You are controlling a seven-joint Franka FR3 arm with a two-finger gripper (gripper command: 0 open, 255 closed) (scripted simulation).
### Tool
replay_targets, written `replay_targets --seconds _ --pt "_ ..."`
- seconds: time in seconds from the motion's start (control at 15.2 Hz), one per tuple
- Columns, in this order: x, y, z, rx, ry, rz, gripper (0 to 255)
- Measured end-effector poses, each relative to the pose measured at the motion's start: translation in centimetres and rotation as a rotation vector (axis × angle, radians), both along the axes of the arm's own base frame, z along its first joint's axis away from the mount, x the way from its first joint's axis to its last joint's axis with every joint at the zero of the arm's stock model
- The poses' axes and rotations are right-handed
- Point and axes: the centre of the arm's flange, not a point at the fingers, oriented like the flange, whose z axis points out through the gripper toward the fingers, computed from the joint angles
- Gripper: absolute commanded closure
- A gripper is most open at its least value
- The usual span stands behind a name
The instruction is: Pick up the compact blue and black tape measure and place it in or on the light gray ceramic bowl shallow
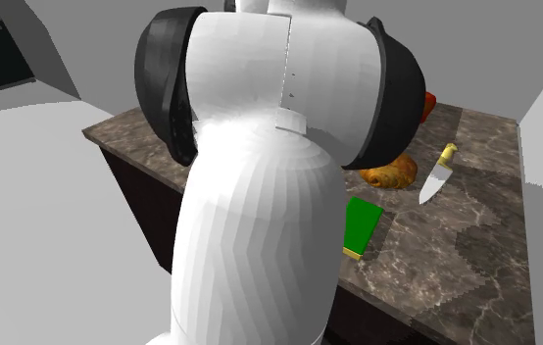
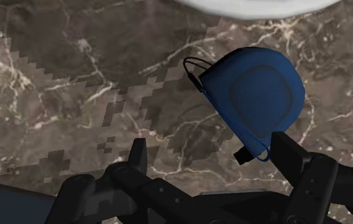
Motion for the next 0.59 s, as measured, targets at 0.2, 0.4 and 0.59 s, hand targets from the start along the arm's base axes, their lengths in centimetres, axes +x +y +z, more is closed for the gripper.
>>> replay_targets --seconds 0.2,0.4,0.59 --pt "-0.01 -0.06 -1.24 0.000 0.000 0.000 0" --pt "0.01 -0.09 -1.40 0.000 0.000 0.000 0" --pt "0.01 -0.08 -1.41 0.000 0.000 0.000 255"
